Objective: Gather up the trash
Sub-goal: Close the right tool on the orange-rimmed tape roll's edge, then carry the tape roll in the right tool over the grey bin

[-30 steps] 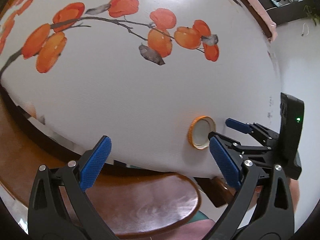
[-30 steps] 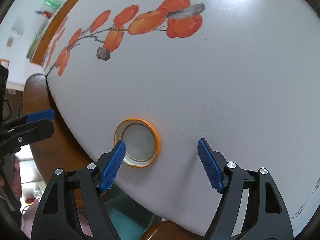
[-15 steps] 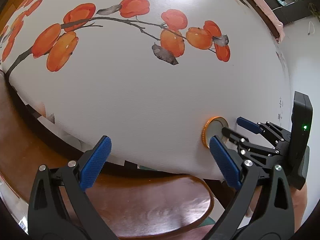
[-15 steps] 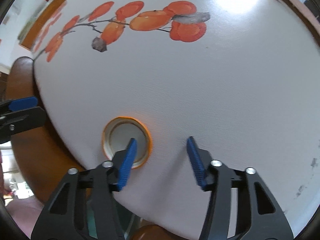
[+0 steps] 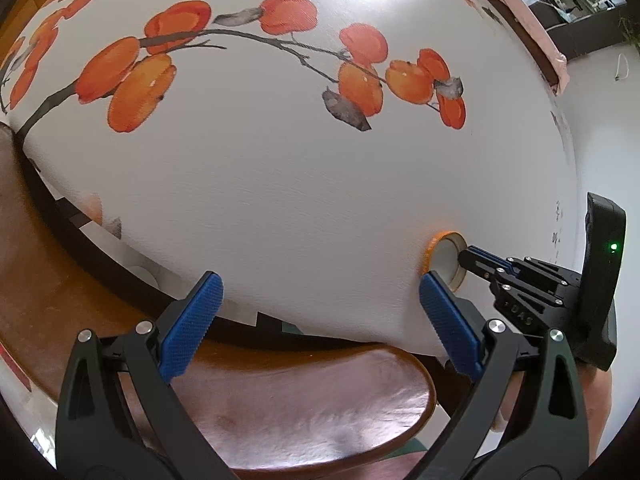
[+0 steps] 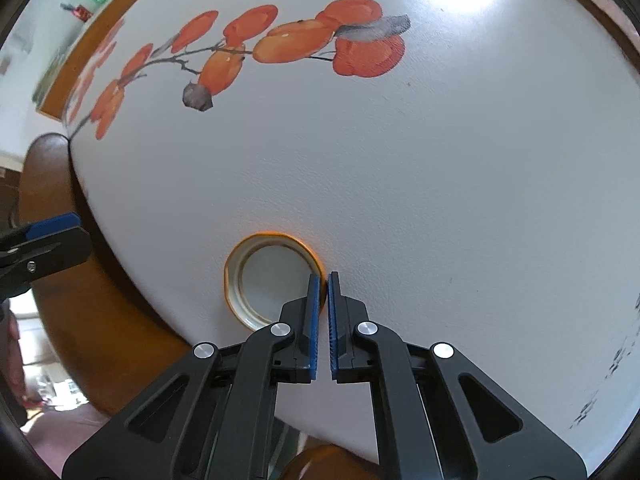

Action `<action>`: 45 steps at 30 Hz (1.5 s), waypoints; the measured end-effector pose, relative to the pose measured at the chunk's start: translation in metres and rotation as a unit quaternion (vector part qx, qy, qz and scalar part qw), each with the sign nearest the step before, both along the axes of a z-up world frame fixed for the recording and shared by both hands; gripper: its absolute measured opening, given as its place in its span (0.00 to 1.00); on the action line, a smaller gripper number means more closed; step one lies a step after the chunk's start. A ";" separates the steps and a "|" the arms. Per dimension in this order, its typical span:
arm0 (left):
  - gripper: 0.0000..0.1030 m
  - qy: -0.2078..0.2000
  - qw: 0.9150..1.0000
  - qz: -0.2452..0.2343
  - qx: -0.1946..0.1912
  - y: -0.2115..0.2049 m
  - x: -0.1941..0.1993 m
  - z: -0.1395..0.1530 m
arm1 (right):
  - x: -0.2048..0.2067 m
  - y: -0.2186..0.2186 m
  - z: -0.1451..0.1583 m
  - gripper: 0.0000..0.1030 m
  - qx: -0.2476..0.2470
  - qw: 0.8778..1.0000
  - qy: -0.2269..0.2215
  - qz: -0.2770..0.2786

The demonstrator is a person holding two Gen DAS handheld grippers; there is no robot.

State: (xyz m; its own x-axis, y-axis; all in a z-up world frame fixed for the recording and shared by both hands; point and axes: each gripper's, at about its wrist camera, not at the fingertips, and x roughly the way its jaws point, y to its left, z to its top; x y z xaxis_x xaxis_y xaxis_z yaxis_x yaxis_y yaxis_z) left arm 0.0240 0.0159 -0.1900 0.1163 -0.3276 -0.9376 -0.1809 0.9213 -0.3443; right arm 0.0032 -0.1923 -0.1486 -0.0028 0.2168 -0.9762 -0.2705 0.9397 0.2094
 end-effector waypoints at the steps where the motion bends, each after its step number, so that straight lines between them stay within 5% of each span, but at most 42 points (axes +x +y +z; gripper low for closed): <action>1: 0.93 -0.003 1.000 0.004 -0.001 0.003 0.000 0.002 | 0.001 0.000 0.003 0.04 0.003 1.000 -0.001 -0.001; 7: 0.93 -0.033 0.998 0.047 -0.025 0.035 -0.004 0.025 | 0.017 0.011 0.056 0.04 0.066 0.997 -0.034 0.007; 13: 0.93 -0.104 0.984 0.145 -0.023 0.120 -0.031 0.081 | 0.029 0.096 0.120 0.04 0.120 0.984 -0.080 0.101; 17: 0.93 -0.123 0.964 0.236 0.000 0.201 -0.080 0.098 | 0.020 0.198 0.141 0.04 0.156 0.963 -0.085 0.202; 23: 0.93 -0.079 0.908 0.410 0.030 0.325 -0.220 0.065 | -0.048 0.364 0.129 0.04 0.185 0.917 -0.045 0.349; 29: 0.93 -0.028 0.851 0.524 0.007 0.387 -0.343 0.000 | -0.145 0.490 0.073 0.04 0.152 0.880 0.007 0.451; 34: 0.93 0.018 0.819 0.572 -0.033 0.414 -0.404 -0.076 | -0.202 0.559 -0.013 0.04 0.097 0.871 0.064 0.477; 38: 0.93 0.032 0.813 0.580 -0.044 0.427 -0.427 -0.137 | -0.222 0.583 -0.085 0.04 0.048 0.877 0.103 0.466; 40: 0.93 0.055 0.802 0.591 -0.067 0.435 -0.435 -0.178 | -0.229 0.589 -0.129 0.04 0.022 0.880 0.120 0.458; 45: 0.93 0.078 0.789 0.601 -0.098 0.441 -0.440 -0.262 | -0.230 0.594 -0.221 0.04 -0.031 0.893 0.146 0.424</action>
